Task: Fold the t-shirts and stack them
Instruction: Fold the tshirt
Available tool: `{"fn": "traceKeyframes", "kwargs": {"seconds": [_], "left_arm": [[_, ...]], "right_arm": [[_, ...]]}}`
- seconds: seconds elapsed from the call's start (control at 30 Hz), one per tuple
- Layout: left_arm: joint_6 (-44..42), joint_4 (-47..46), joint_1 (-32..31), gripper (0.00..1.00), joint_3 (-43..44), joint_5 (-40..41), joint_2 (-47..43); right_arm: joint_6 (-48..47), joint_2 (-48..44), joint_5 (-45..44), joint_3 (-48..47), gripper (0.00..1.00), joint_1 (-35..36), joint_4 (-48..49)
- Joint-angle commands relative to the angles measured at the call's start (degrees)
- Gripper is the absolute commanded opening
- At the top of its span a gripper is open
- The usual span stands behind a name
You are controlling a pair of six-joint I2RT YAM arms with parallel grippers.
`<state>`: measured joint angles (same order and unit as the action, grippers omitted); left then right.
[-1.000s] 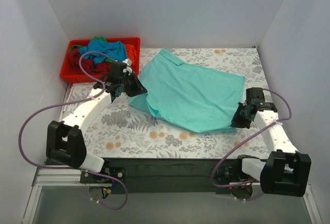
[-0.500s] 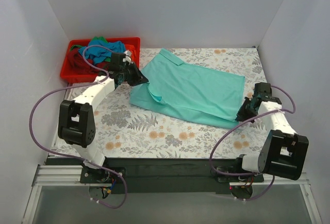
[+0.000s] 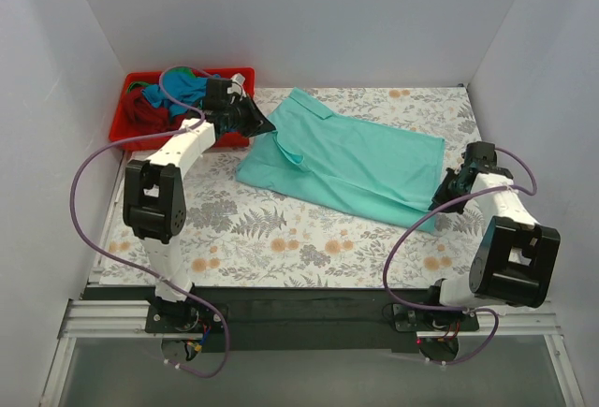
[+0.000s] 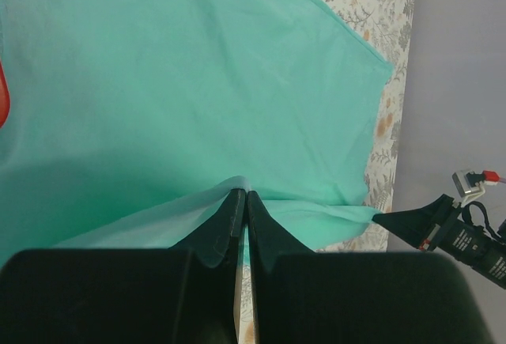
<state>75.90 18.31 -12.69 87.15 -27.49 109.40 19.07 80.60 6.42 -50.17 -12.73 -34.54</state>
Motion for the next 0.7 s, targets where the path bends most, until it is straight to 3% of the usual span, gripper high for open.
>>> {"fn": "traceKeyframes", "kwargs": {"seconds": [0.0, 0.37, 0.43, 0.47, 0.5, 0.53, 0.6, 0.63, 0.67], "left_arm": [[-1.9, 2.1, 0.3, 0.00, 4.5, -0.7, 1.3], [-3.9, 4.4, 0.4, 0.00, 10.8, 0.6, 7.0], [-3.9, 4.5, 0.4, 0.18, 13.5, 0.2, 7.9], [-3.9, 4.5, 0.4, 0.43, 14.4, -0.3, 8.5], [-4.0, 4.6, 0.3, 0.54, 15.1, -0.5, 8.5], [-4.1, 4.8, 0.3, 0.60, 16.2, -0.6, 8.5], [-4.8, 5.1, -0.1, 0.70, 16.1, 0.6, 7.4], [-5.8, 5.2, -0.7, 0.72, 15.0, 1.4, 6.8], [-6.3, 5.2, -0.9, 0.72, 13.8, 2.1, 5.0]], "right_arm": [[-1.0, 0.9, 0.8, -2.8, 0.01, -0.5, 1.2], [-0.5, 5.5, 0.5, -6.0, 0.01, -0.5, 1.8], [-0.8, 6.3, 1.1, -7.5, 0.01, -0.5, 1.8], [-0.8, 6.8, 1.2, -9.0, 0.01, -0.7, 1.8], [-0.9, 6.8, 1.3, -9.7, 0.06, -0.7, 1.5], [-0.9, 6.7, 0.9, -10.4, 0.26, -0.8, 1.3], [-0.7, 5.4, -0.3, -11.5, 0.38, -0.9, 0.9], [-0.7, 4.6, -1.7, -11.6, 0.49, -0.9, 0.9], [-0.6, 3.0, -2.3, -11.4, 0.50, -0.9, 1.0]]}}
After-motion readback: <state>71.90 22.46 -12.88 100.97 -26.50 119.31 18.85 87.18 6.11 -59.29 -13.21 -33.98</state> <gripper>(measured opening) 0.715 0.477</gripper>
